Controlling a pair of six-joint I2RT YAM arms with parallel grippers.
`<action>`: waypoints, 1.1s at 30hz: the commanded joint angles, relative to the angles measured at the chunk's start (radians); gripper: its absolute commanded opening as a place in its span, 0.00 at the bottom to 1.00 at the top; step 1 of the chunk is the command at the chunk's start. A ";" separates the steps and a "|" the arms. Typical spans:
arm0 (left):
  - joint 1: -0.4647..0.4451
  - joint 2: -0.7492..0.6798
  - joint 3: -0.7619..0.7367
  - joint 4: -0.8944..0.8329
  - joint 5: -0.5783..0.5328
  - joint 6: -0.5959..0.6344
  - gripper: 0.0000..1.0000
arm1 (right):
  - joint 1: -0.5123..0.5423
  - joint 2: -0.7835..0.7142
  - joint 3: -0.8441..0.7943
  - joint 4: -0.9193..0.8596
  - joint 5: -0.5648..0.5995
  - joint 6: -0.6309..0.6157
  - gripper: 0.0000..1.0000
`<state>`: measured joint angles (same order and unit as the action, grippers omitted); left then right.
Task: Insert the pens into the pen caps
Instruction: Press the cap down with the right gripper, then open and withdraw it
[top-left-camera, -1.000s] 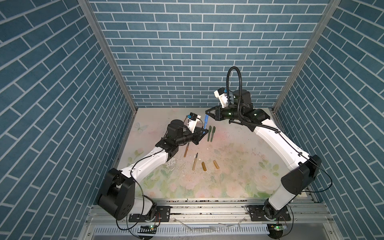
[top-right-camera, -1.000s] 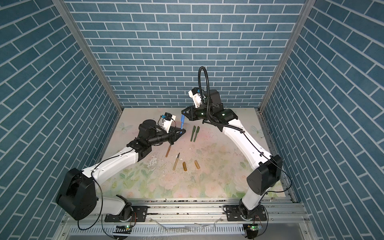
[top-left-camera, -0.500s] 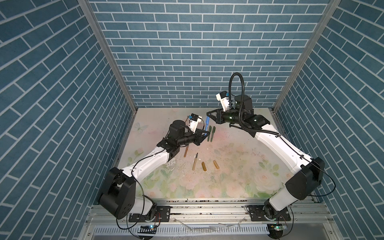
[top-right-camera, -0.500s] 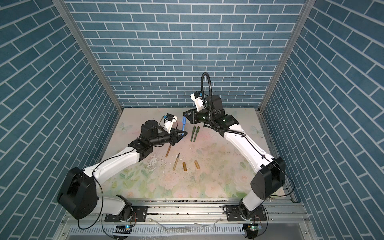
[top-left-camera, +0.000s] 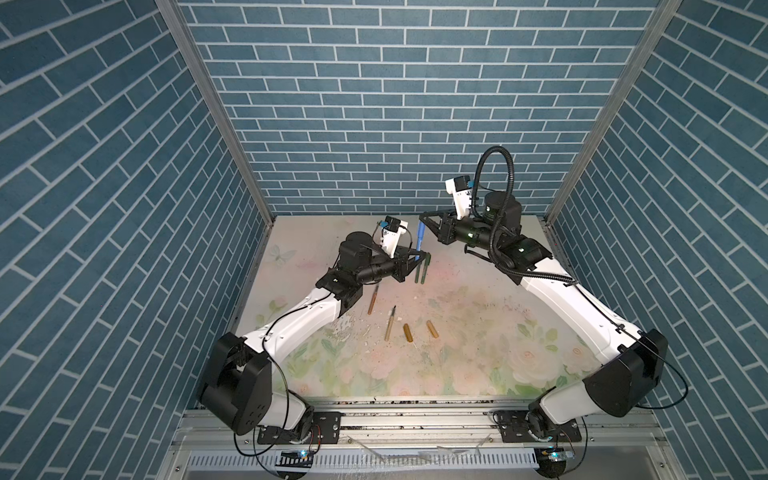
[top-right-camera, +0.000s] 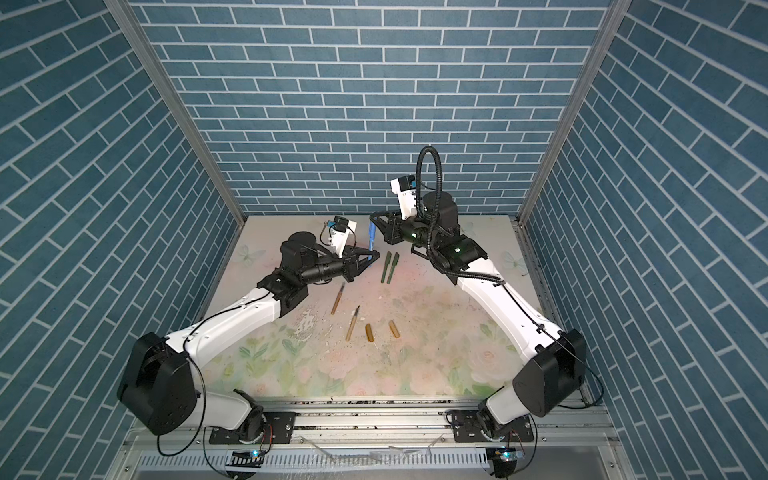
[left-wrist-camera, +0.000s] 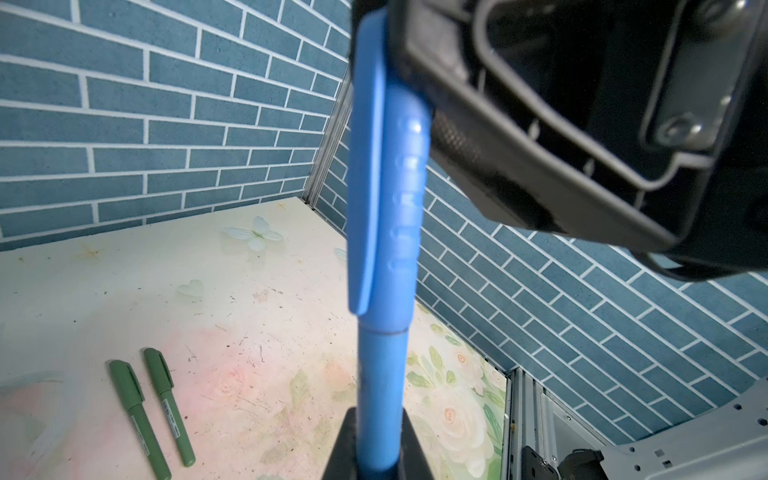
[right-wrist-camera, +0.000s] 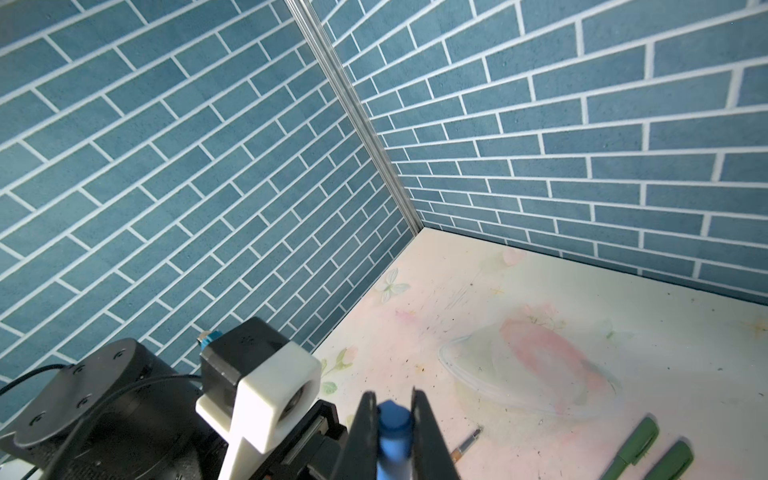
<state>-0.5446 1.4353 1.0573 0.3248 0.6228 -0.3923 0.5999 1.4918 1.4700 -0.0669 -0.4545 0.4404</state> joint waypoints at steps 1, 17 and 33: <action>0.056 -0.014 0.143 0.257 -0.149 -0.034 0.00 | 0.027 -0.001 -0.097 -0.266 -0.113 0.009 0.08; 0.058 0.009 0.037 0.117 0.041 -0.090 0.00 | 0.028 -0.013 -0.009 -0.278 -0.055 0.012 0.13; 0.061 -0.024 -0.107 0.195 0.041 -0.152 0.00 | 0.028 -0.016 0.139 -0.288 0.079 -0.007 0.48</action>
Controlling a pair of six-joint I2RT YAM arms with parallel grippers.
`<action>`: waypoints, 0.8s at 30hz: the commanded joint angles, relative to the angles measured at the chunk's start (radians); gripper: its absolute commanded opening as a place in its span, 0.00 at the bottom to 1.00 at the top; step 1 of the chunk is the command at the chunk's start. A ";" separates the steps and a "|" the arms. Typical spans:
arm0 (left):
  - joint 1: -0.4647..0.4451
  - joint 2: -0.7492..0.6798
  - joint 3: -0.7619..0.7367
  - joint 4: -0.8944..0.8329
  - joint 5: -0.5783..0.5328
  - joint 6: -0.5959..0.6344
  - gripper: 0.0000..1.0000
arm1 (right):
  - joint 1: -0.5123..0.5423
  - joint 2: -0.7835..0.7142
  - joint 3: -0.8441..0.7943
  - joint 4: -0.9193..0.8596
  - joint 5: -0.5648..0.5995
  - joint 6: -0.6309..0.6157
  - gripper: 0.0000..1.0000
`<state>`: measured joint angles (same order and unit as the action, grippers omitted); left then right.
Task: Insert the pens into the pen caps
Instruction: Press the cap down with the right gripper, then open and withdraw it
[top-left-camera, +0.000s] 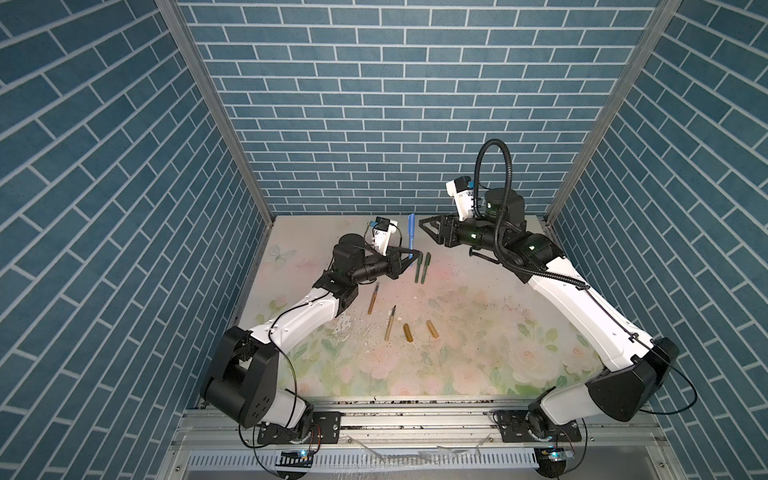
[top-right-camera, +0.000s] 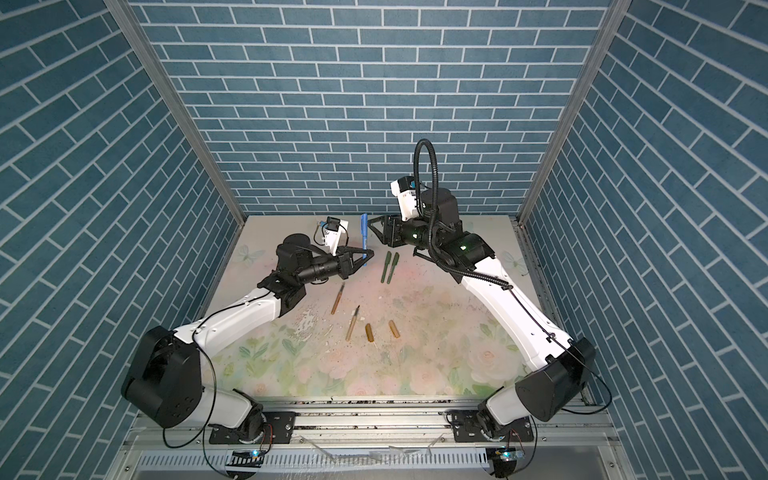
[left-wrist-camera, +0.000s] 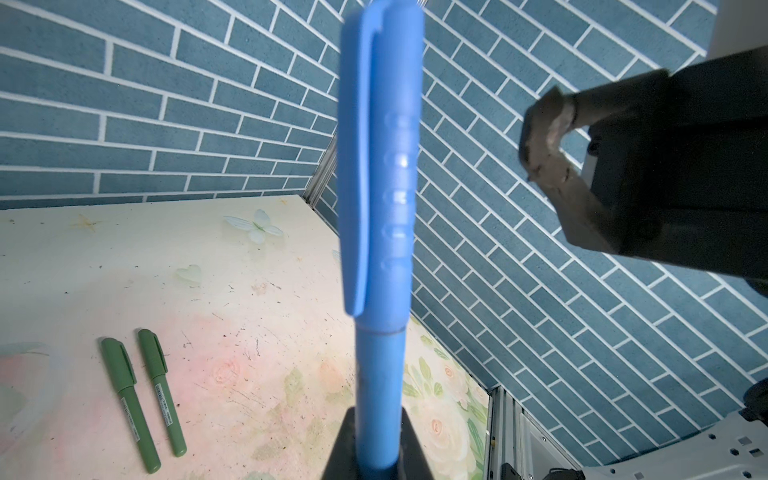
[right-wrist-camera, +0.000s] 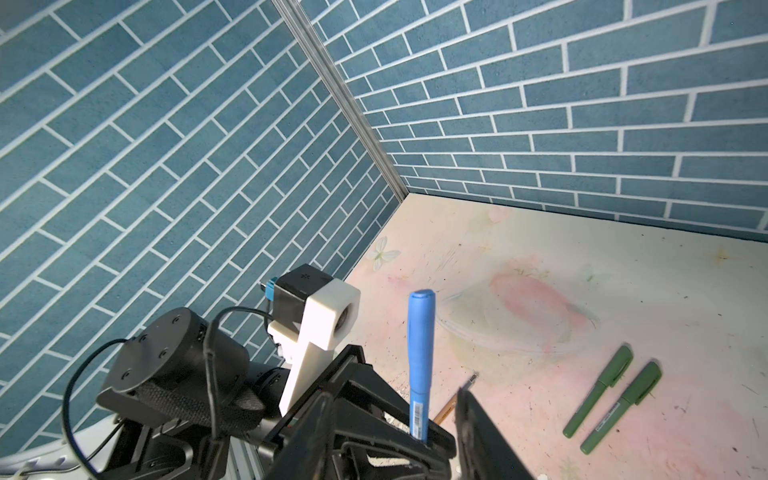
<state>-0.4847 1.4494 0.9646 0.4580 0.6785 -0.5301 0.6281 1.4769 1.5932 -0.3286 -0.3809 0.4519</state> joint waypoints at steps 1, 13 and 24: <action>0.001 -0.043 -0.015 0.061 -0.017 -0.013 0.00 | -0.001 0.009 0.019 -0.027 -0.012 -0.015 0.48; 0.000 -0.030 -0.018 0.081 -0.012 -0.037 0.00 | 0.023 0.128 0.070 -0.017 -0.137 0.011 0.34; 0.001 -0.031 -0.017 0.077 -0.013 -0.038 0.00 | 0.036 0.172 0.086 -0.032 -0.171 0.018 0.12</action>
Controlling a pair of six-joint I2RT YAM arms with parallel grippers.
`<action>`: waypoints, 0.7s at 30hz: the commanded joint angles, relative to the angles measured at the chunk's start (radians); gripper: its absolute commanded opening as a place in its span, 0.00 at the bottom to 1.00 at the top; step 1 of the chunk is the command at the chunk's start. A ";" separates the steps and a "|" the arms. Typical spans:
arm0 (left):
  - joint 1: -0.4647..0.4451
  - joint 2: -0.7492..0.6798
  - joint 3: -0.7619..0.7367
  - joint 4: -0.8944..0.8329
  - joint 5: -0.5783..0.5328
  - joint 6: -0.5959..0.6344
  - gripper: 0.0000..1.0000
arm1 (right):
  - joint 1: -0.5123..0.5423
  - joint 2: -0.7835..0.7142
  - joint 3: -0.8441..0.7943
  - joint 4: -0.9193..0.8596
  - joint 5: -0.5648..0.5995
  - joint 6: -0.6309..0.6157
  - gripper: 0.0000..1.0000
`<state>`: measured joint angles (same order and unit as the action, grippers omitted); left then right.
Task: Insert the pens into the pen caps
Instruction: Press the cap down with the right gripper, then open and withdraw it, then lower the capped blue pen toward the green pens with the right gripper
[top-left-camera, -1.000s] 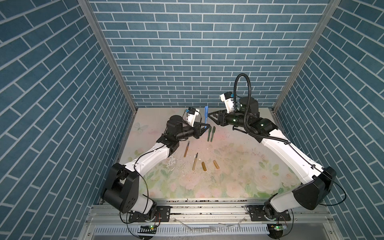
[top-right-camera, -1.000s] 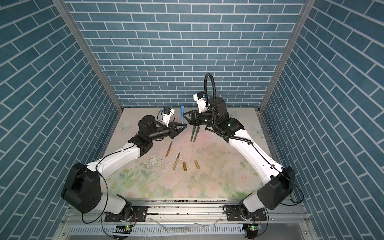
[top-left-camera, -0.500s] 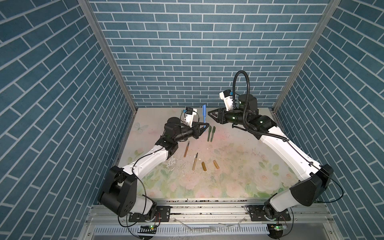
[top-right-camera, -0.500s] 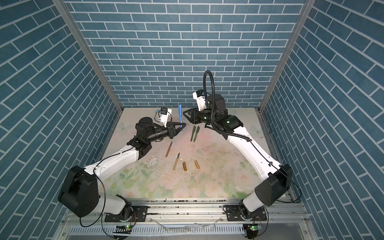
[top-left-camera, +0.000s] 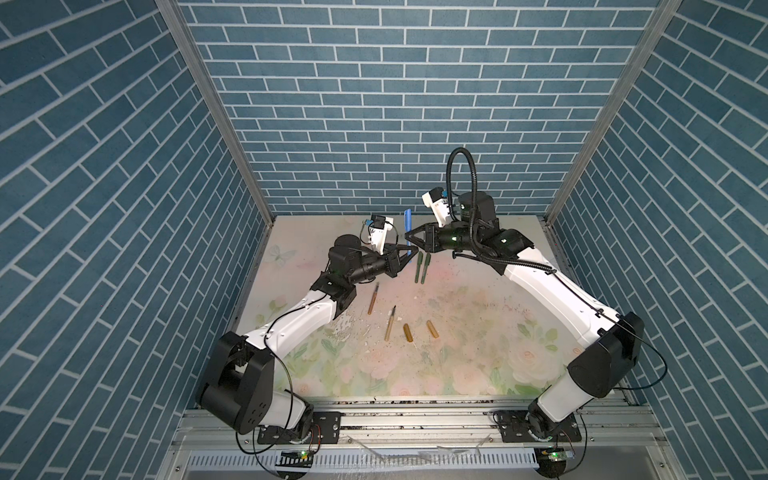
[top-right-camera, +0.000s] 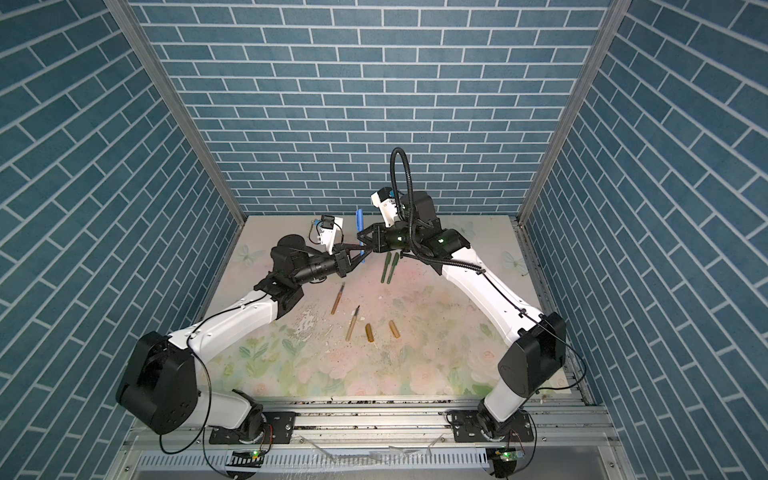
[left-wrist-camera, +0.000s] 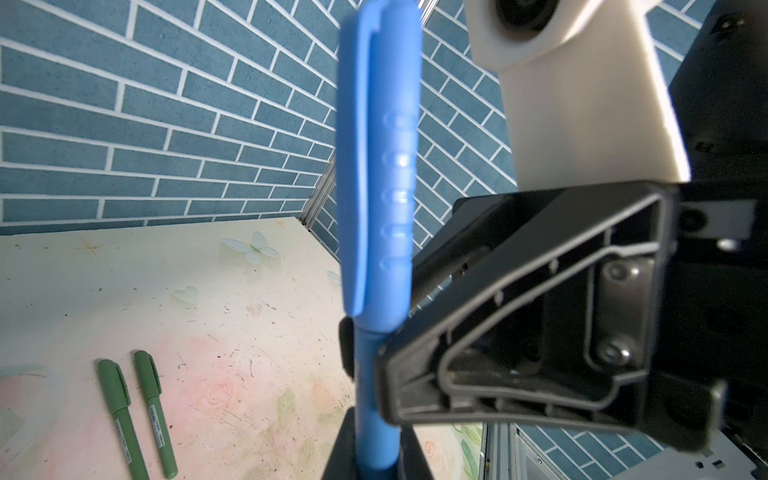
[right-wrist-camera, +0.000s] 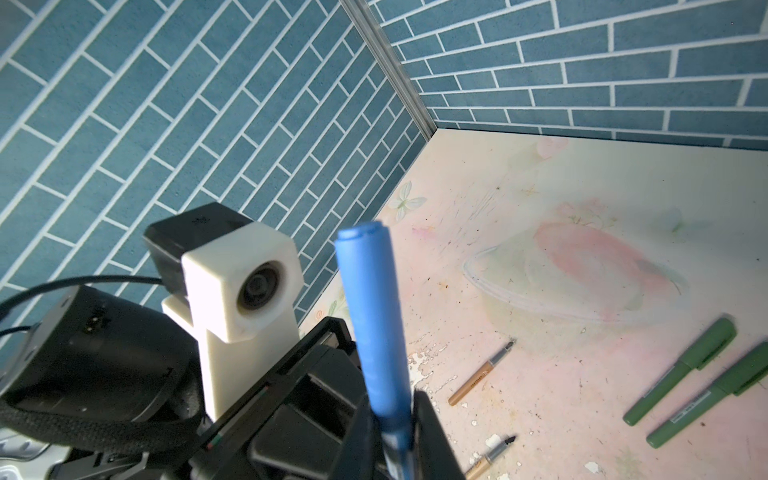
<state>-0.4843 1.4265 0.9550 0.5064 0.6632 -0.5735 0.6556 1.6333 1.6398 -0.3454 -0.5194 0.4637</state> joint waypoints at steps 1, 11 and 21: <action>0.000 -0.007 -0.007 0.029 0.004 0.006 0.00 | 0.008 0.016 0.040 -0.014 -0.031 0.005 0.11; 0.001 -0.011 -0.009 -0.008 -0.049 -0.012 0.42 | 0.011 0.016 0.057 -0.018 0.015 -0.014 0.04; 0.001 -0.006 0.036 -0.110 -0.030 0.017 0.99 | 0.006 0.038 0.162 -0.034 0.138 -0.059 0.03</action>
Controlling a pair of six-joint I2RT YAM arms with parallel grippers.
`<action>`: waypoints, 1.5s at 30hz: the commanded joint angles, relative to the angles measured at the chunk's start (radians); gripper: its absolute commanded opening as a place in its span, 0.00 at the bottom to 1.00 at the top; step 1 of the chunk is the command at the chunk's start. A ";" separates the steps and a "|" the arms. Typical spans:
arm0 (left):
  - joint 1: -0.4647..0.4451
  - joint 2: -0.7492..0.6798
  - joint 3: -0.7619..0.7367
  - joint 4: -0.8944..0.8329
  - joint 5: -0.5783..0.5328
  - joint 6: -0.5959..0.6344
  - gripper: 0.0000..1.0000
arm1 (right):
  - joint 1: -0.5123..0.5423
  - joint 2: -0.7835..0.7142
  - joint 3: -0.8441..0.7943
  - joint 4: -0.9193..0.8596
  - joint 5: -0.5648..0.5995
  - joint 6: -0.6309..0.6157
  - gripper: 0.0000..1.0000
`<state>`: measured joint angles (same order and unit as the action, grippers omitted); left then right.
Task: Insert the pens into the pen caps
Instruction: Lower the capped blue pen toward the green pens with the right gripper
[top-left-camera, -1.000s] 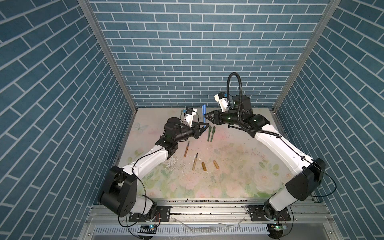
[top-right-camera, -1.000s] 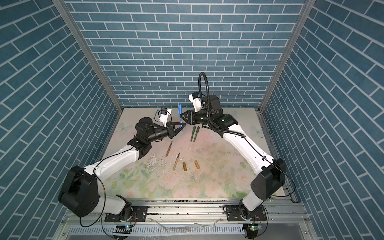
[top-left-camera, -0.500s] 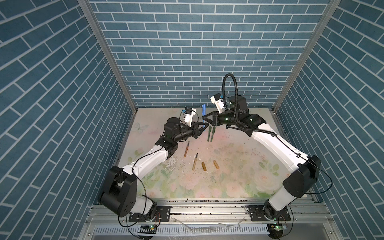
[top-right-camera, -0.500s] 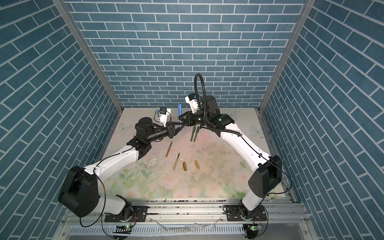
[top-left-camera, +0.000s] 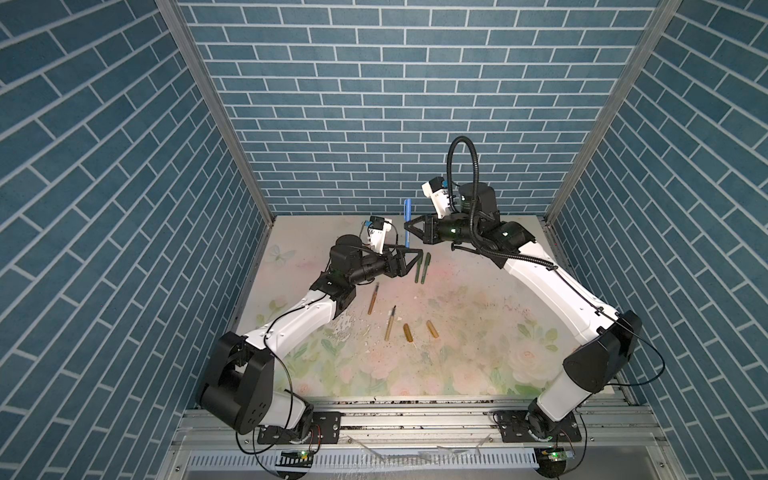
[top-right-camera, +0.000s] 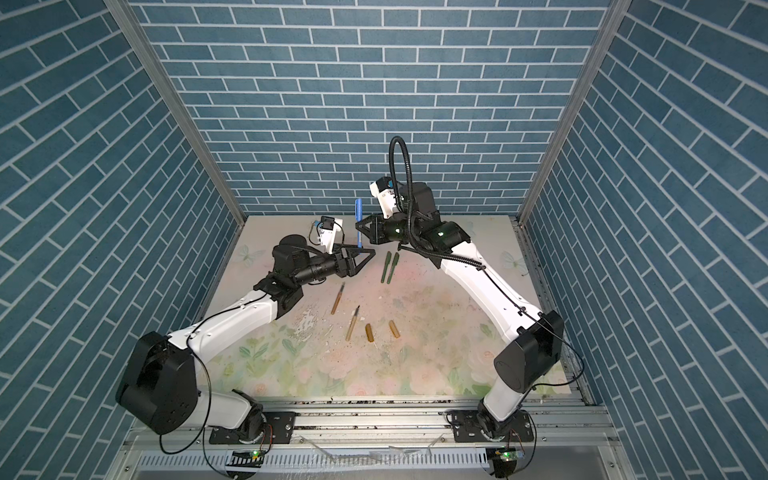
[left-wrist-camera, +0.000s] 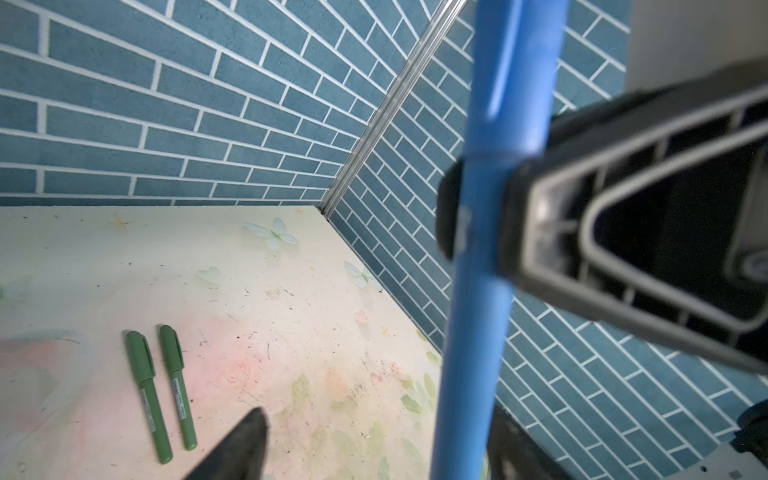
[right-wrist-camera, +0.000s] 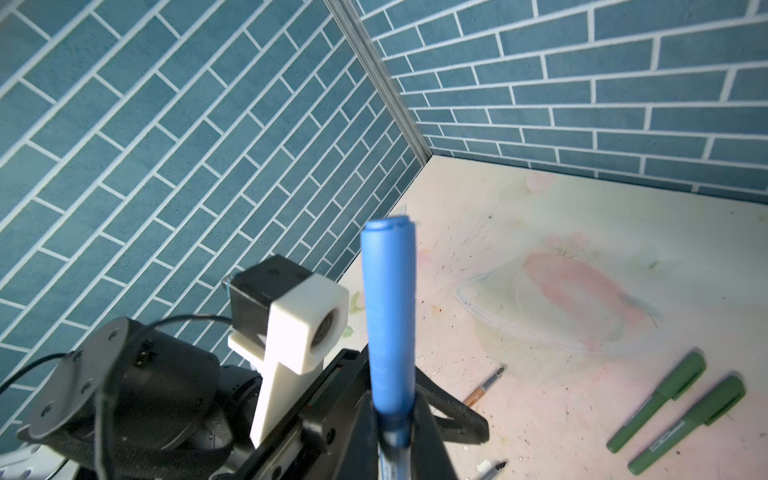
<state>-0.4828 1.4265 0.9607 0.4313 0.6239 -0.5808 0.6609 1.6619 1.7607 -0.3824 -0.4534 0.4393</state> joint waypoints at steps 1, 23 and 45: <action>-0.001 -0.009 0.029 -0.035 0.006 0.025 1.00 | -0.001 0.012 0.052 0.001 0.097 -0.034 0.03; 0.083 -0.138 0.022 -0.346 -0.466 -0.017 1.00 | -0.216 0.168 -0.190 -0.102 0.155 0.097 0.01; 0.159 -0.027 -0.007 -0.134 -0.211 -0.181 0.97 | -0.240 0.525 -0.093 -0.122 0.107 0.196 0.11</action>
<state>-0.3294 1.3972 0.9661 0.2455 0.3744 -0.7509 0.4309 2.1719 1.6306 -0.4934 -0.3550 0.5915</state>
